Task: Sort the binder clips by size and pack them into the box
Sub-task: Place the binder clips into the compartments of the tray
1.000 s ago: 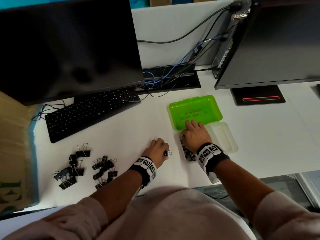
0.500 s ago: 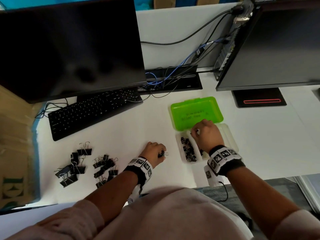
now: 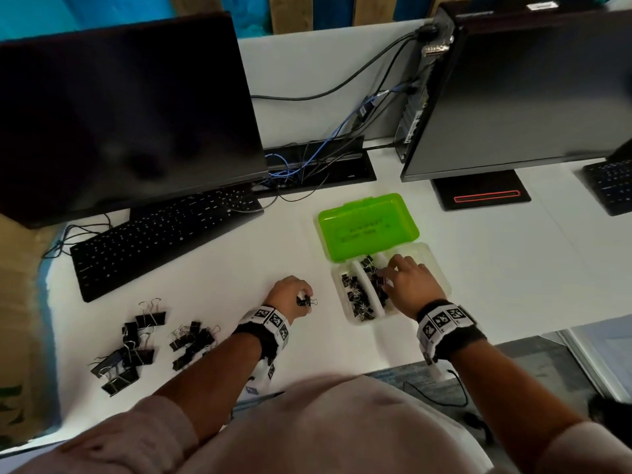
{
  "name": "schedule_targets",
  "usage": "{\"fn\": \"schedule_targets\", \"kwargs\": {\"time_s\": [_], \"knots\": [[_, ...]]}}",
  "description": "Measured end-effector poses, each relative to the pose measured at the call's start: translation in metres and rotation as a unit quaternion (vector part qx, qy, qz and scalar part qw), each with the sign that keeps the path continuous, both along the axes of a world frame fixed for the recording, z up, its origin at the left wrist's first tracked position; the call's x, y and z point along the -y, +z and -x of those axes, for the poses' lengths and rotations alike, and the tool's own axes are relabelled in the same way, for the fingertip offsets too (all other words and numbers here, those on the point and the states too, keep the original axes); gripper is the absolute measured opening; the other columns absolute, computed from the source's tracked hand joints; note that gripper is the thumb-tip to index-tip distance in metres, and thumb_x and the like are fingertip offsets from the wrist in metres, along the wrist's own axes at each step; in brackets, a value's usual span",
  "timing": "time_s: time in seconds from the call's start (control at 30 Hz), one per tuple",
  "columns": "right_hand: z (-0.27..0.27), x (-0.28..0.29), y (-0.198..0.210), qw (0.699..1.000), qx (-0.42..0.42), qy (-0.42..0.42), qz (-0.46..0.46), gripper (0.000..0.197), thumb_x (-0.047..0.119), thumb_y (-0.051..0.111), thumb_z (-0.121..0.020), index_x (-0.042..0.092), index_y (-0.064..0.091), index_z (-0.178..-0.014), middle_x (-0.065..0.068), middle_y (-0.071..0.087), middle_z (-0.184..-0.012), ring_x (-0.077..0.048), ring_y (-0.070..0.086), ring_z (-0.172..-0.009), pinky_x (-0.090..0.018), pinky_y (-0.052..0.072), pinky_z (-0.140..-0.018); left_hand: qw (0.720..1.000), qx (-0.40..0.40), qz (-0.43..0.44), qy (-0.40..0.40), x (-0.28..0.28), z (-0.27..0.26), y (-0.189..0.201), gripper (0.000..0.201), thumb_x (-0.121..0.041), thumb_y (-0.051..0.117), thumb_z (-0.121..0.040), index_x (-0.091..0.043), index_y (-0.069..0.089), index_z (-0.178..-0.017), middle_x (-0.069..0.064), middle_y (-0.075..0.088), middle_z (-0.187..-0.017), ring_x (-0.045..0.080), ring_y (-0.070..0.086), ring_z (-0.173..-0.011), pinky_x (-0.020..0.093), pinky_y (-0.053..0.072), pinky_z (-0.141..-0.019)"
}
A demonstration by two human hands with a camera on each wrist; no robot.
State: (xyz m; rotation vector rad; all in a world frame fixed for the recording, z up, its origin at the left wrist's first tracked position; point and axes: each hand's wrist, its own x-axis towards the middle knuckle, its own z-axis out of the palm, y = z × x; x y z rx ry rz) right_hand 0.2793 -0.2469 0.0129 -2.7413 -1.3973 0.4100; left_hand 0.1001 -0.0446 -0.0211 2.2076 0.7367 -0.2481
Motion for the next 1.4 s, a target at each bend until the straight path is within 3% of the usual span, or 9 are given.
{"fn": "schedule_targets", "kwargs": {"time_s": [0.23, 0.4, 0.5, 0.63, 0.77, 0.9, 1.07, 1.27, 1.4], "knots": [[0.002, 0.014, 0.007, 0.999, 0.037, 0.038, 0.005, 0.026, 0.039, 0.05, -0.082, 0.025, 0.071, -0.08, 0.0, 0.058, -0.115, -0.024, 0.052, -0.106, -0.038, 0.045, -0.083, 0.999, 0.019, 0.017, 0.03, -0.003, -0.003, 0.002, 0.024, -0.003, 0.077, -0.069, -0.012, 0.067, -0.089, 0.005, 0.065, -0.088, 0.021, 0.061, -0.08, 0.026, 0.052, -0.08], [0.0, 0.009, 0.009, 0.999, -0.003, 0.026, 0.025, 0.034, 0.027, 0.05, -0.085, 0.024, 0.062, -0.117, -0.005, 0.044, -0.142, -0.027, 0.039, -0.129, -0.042, 0.038, -0.099, 0.998, 0.056, -0.025, 0.015, -0.006, -0.029, 0.026, 0.025, -0.008, 0.076, -0.073, -0.01, 0.068, -0.097, 0.01, 0.067, -0.099, 0.024, 0.063, -0.089, 0.024, 0.047, -0.082], [0.002, 0.011, 0.009, 0.998, -0.029, 0.027, 0.057, 0.029, 0.022, 0.049, -0.085, 0.027, 0.068, -0.107, -0.003, 0.033, -0.15, -0.024, 0.025, -0.139, -0.04, 0.033, -0.105, 0.995, 0.091, -0.044, -0.004, -0.001, -0.053, 0.048, 0.026, -0.011, 0.074, -0.076, -0.011, 0.067, -0.101, 0.011, 0.067, -0.106, 0.026, 0.062, -0.094, 0.024, 0.045, -0.083], [0.0, 0.017, 0.014, 0.997, -0.074, -0.009, -0.002, 0.029, 0.008, 0.05, -0.079, 0.026, 0.071, -0.091, -0.001, 0.046, -0.139, -0.023, 0.037, -0.131, -0.036, 0.037, -0.1, 0.99, 0.137, -0.024, -0.036, 0.026, -0.089, 0.066, 0.027, -0.016, 0.074, -0.078, -0.015, 0.065, -0.103, 0.01, 0.063, -0.111, 0.027, 0.06, -0.091, 0.031, 0.05, -0.086], [-0.013, 0.022, 0.018, 0.983, -0.113, -0.105, -0.097, 0.041, -0.004, 0.048, -0.072, 0.013, 0.061, -0.106, -0.008, 0.057, -0.116, -0.032, 0.053, -0.109, -0.04, 0.045, -0.09, 0.987, 0.129, 0.01, -0.095, 0.063, -0.121, 0.067, 0.027, -0.014, 0.072, -0.078, -0.014, 0.064, -0.104, 0.009, 0.062, -0.113, 0.028, 0.057, -0.099, 0.034, 0.047, -0.091], [-0.02, 0.027, 0.022, 0.981, -0.14, -0.11, -0.074, 0.05, -0.001, 0.049, -0.074, 0.012, 0.053, -0.122, -0.01, 0.055, -0.123, -0.031, 0.053, -0.112, -0.04, 0.046, -0.092, 0.984, 0.087, 0.014, -0.157, 0.08, -0.135, 0.052, 0.029, -0.009, 0.074, -0.074, -0.011, 0.065, -0.101, 0.009, 0.068, -0.106, 0.024, 0.059, -0.102, 0.032, 0.047, -0.09], [-0.023, 0.035, 0.013, 0.978, -0.181, -0.085, -0.064, 0.047, 0.002, 0.053, -0.073, 0.017, 0.056, -0.118, -0.003, 0.053, -0.123, -0.026, 0.056, -0.109, -0.039, 0.048, -0.09, 0.974, 0.022, -0.005, -0.223, 0.083, -0.136, 0.043, 0.033, -0.008, 0.08, -0.066, -0.009, 0.064, -0.095, 0.009, 0.06, -0.106, 0.022, 0.058, -0.096, 0.025, 0.044, -0.083], [-0.019, 0.042, 0.006, 0.991, -0.129, -0.016, -0.043, 0.037, 0.045, 0.069, -0.074, 0.028, 0.062, -0.107, 0.005, 0.055, -0.113, -0.019, 0.054, -0.105, -0.037, 0.044, -0.091, 0.974, 0.039, 0.003, -0.224, 0.081, -0.127, 0.038, 0.046, 0.002, 0.079, -0.056, -0.012, 0.056, -0.094, 0.003, 0.054, -0.105, 0.014, 0.046, -0.088, 0.019, 0.031, -0.07], [-0.018, 0.041, 0.002, 0.994, -0.083, 0.064, -0.009, 0.034, 0.063, 0.06, -0.075, 0.036, 0.068, -0.093, 0.006, 0.055, -0.102, -0.018, 0.052, -0.096, -0.034, 0.041, -0.083, 0.972, 0.046, -0.003, -0.229, 0.078, -0.12, 0.04, 0.037, 0.008, 0.067, -0.068, -0.017, 0.055, -0.093, 0.0, 0.056, -0.102, 0.017, 0.056, -0.093, 0.026, 0.044, -0.076]]}}
